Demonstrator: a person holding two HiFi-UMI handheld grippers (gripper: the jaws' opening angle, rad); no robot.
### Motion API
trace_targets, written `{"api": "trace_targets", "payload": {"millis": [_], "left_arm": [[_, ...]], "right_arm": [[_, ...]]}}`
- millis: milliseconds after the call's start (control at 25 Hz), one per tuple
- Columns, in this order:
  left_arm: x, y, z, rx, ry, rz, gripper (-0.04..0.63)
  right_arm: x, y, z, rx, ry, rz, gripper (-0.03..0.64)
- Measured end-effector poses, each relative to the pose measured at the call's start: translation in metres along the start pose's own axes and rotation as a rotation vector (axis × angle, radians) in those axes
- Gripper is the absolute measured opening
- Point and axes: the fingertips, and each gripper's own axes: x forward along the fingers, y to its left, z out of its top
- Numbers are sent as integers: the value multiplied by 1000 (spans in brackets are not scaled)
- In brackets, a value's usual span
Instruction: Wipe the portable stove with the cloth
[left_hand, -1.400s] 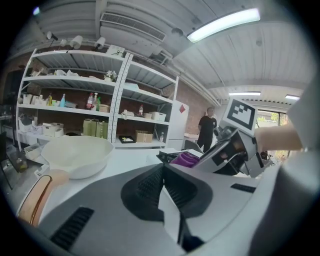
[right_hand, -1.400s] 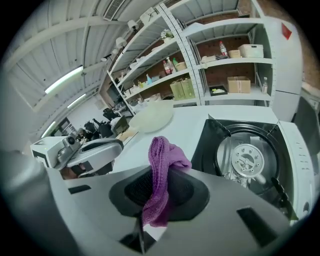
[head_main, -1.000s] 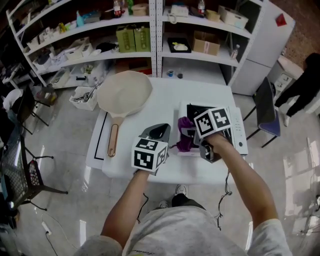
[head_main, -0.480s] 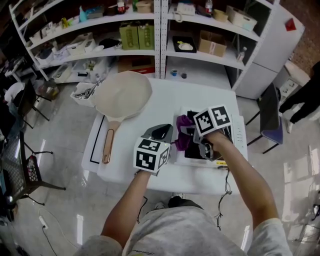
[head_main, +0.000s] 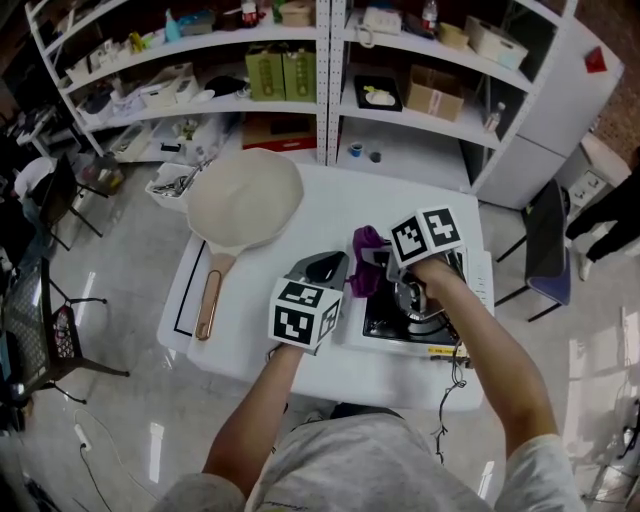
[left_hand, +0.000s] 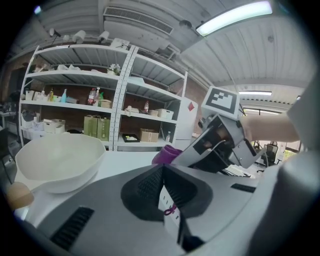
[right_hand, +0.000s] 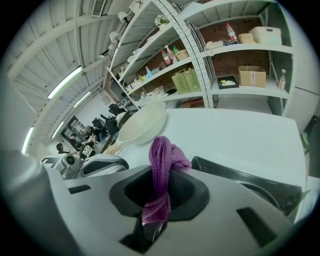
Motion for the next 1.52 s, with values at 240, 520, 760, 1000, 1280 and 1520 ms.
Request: {"api": "trace_targets", "payload": {"millis": [240,520,760,1000,1280,1520], "left_arm": [[11,11,4,-9,0,25,5],[20,14,6,-13,1,46,5],[25,21,9,-15,7,68,5],[27,19,11,-3,13,67,5],[29,14,14,8,19,67,5],[29,14,15,5,23,70,5]], "right_arm": [[5,-11,20,-1,0,15,63],[9,-26,36,16,-7,32,63],[2,-18,51,-7,-28,102,63],[-15,-3,76,-74,-112,163,63],[-22,-5,106,-186,-285,165,63],[-5,-14,102,-232,-291,134,63]]}}
